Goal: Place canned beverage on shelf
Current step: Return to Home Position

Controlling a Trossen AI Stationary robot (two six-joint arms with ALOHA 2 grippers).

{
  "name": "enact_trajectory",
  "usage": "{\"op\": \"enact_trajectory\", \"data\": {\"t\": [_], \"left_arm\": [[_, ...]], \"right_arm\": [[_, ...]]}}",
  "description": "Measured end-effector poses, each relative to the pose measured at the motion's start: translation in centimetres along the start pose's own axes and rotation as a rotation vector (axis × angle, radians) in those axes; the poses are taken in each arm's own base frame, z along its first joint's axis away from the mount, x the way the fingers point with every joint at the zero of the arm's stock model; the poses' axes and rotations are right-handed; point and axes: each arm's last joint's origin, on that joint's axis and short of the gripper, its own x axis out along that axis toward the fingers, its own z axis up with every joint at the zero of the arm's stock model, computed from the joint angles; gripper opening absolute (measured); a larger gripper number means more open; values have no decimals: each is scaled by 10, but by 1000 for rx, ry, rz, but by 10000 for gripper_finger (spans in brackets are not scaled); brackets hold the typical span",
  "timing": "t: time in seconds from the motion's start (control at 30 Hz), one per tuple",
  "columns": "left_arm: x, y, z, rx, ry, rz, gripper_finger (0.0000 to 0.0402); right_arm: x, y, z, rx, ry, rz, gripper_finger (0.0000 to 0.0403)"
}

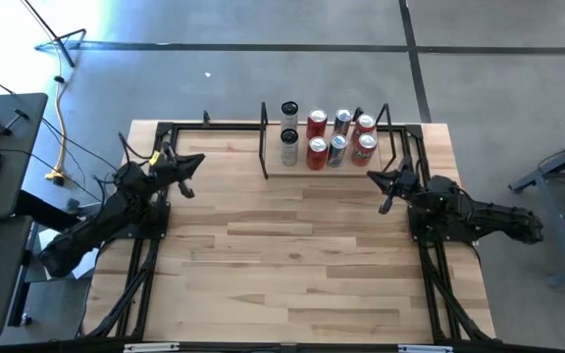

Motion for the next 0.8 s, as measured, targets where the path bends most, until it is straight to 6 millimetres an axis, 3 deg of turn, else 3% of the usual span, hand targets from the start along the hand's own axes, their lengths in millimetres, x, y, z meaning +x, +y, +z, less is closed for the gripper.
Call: {"op": "enact_trajectory", "data": {"t": [0.27,0.8], "left_arm": [[1,-2,1,24,-20,105,15],[4,-11,-3,-53,28,-14,13]], "right_arm": [[-1,-1,2,-16,-18,-16,0],[0,-2,0,56,4,-71,0]]}}
